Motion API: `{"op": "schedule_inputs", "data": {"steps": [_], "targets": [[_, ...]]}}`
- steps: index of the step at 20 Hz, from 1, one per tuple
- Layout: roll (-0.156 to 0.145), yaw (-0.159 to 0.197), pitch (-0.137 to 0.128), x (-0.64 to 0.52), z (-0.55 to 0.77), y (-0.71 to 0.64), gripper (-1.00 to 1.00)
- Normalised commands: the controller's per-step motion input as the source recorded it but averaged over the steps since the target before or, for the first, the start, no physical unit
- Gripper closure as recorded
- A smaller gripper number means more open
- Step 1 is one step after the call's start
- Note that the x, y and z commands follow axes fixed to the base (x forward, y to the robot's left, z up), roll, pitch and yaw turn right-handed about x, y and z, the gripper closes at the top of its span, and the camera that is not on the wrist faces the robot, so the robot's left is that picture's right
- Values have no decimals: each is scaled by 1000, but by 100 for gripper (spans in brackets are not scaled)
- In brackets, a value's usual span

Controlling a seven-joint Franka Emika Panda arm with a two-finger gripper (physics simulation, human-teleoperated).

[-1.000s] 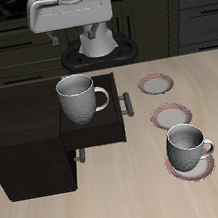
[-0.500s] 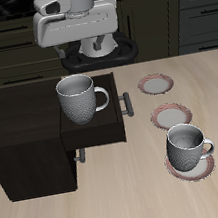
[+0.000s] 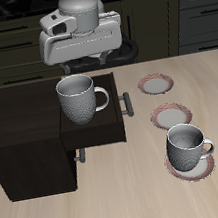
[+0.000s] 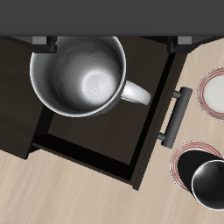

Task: Place the porcelain mug that is in the drawer onto the middle plate relative to the robot

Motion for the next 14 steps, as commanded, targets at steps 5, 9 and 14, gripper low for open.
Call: {"op": "schedule_inputs", "data": {"steps": [5,9,14], "targets": [[9,-23,48,52,-342,30,-100],[14,-37,44,-21,-263,66,-100],[49,-30,39,-106,-316,152,-100]]}}
